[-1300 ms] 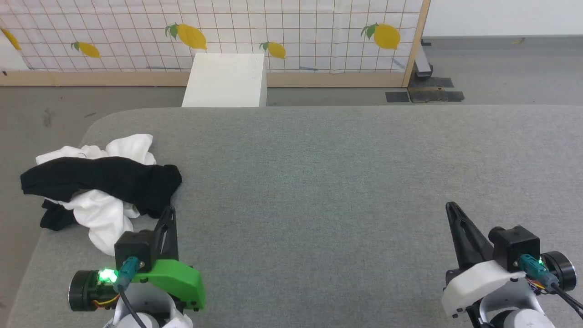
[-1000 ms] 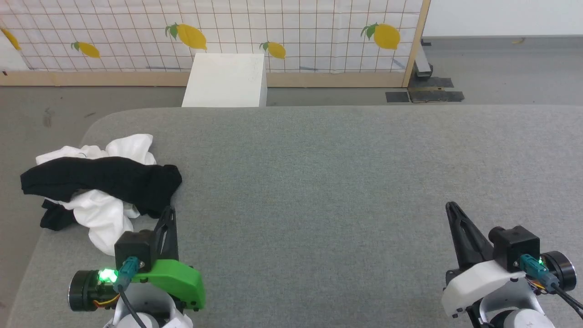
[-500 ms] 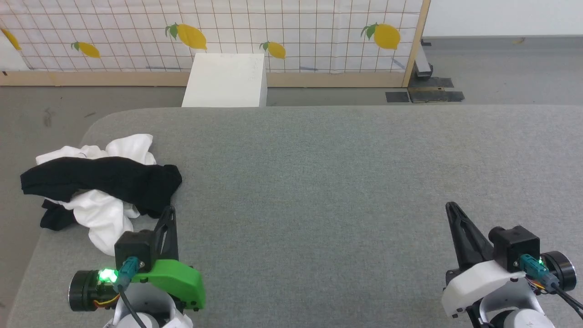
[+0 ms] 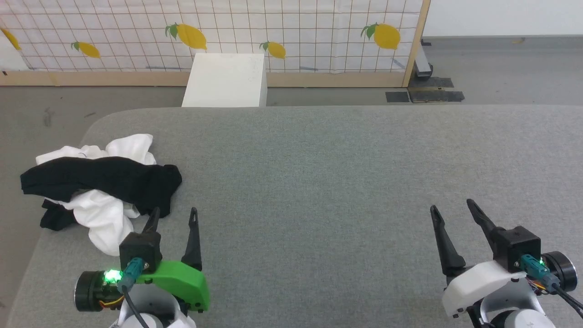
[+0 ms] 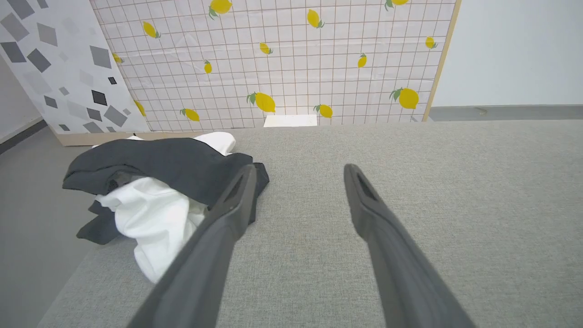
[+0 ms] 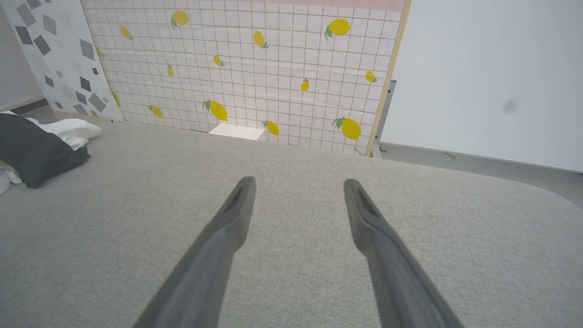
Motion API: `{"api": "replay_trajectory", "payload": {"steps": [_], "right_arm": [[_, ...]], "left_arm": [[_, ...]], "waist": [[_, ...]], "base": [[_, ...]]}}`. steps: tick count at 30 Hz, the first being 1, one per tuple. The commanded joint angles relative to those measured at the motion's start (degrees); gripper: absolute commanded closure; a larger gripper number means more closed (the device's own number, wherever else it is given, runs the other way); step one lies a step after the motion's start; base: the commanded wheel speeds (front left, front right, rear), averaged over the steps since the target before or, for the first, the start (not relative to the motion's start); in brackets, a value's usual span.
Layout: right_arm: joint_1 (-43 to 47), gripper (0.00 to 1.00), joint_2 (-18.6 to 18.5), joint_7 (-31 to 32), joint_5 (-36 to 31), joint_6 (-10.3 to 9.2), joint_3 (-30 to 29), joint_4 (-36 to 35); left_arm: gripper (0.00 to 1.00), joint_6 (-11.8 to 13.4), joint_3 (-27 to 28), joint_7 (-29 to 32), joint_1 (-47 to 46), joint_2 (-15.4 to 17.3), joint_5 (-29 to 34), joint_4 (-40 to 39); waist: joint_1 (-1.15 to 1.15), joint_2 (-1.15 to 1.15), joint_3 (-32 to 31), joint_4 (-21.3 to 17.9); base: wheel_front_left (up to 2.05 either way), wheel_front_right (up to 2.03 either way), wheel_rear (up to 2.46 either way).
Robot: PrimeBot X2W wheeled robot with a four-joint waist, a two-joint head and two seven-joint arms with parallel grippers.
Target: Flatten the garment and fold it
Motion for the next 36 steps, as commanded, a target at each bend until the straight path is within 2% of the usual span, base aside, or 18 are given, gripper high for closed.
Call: {"api": "replay_trajectory", "payload": {"steps": [1, 11, 36], "right_arm": [[-0.2, 0.00, 0.0, -0.7, 0.2, -0.01, -0.1, 0.3], [-0.3, 0.00, 0.0, -1.5, 0.0, -0.01, -0.3, 0.6], [-1.0, 0.00, 0.1, -3.6, -0.6, -0.03, 0.2, 1.2]], "left_arm": [[0.00, 0.5, -0.4, -0.7, -0.5, 0.0, -0.4, 0.5], [0.00, 1.2, -1.6, -1.9, -1.4, 0.0, -1.4, 1.9], [0.00, 2.8, -2.6, -5.0, -2.1, 0.4, -3.8, 3.8]], "waist": [[0.00, 0.00, 0.0, 0.1], [0.00, 0.00, 0.0, 1.7], [0.00, 0.00, 0.3, 10.8]], "base": [[0.00, 0.00, 0.00], [0.00, 0.00, 0.00], [0.00, 0.00, 0.00]]}}
